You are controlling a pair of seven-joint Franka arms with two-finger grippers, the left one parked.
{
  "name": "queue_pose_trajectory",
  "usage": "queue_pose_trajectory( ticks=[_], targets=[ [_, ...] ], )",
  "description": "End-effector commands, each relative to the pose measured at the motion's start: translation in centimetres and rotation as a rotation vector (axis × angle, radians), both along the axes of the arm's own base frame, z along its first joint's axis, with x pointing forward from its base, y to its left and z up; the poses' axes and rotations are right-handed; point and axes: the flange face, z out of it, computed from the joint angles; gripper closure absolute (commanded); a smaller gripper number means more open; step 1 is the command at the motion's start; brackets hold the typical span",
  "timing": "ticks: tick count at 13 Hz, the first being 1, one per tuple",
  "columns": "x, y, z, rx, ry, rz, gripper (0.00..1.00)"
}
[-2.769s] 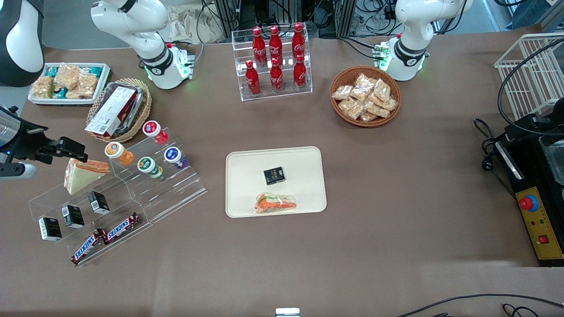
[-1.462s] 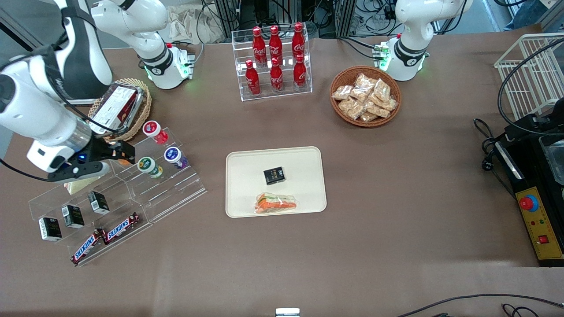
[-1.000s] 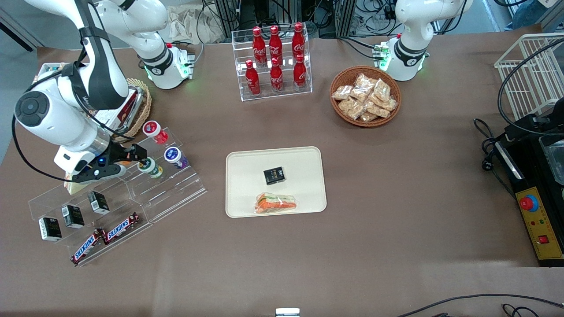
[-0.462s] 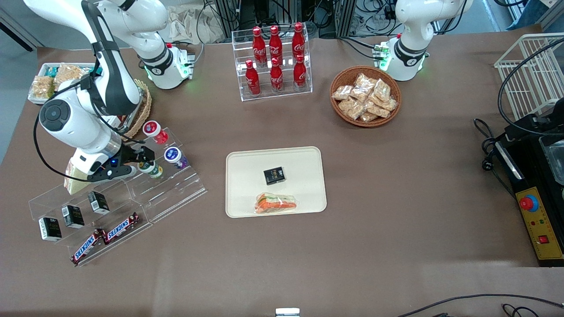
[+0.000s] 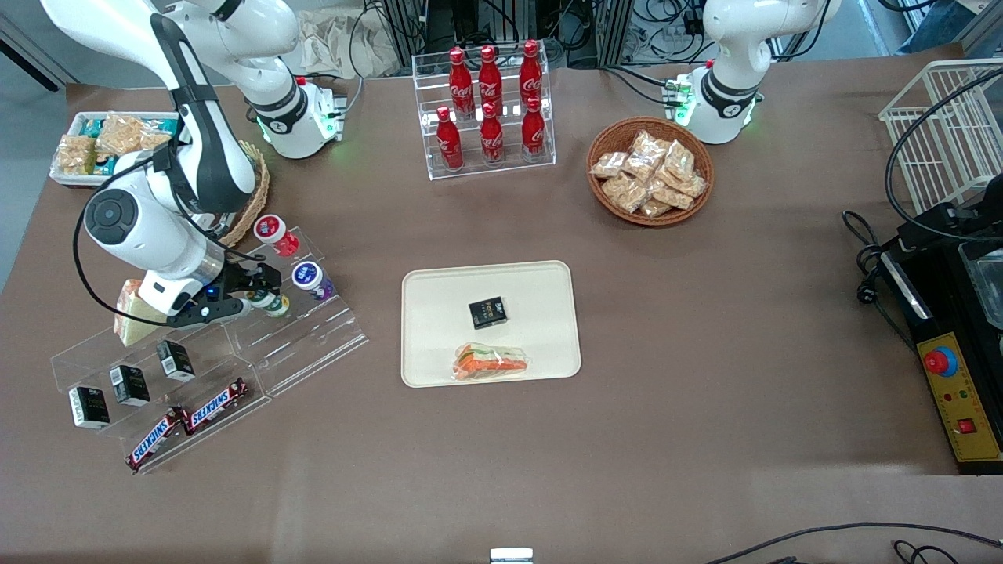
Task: Place green gum on tray
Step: 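Lower the open right gripper around the green-labelled bottle and close it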
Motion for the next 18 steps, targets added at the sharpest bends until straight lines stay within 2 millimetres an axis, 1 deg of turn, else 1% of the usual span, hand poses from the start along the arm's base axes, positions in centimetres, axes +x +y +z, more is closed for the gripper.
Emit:
queue_pose_trajectory(
  ticks=[1, 6, 7, 8, 11, 15, 17, 18],
  targets=[
    [0.2, 0.1, -1.1, 0.015, -0.001, 0.004, 0.01],
    [0.1, 0.2, -1.7, 0.016, 0.01, 0.005, 0.02],
    [0.1, 0.2, -1.7, 0.016, 0.01, 0.005, 0.13],
    [0.1, 0.2, -1.8, 0.015, 0.013, 0.006, 0.29],
    [0.1, 0.2, -1.7, 0.015, 0.013, 0.006, 0.48],
    [0.1, 0.2, -1.4, 0.015, 0.01, 0.006, 0.5],
    [0.3, 0.2, -0.3, 0.014, -0.004, 0.012, 0.5],
    [0.6, 0.3, 0.8, 0.016, -0.026, 0.028, 0.5]
  ],
)
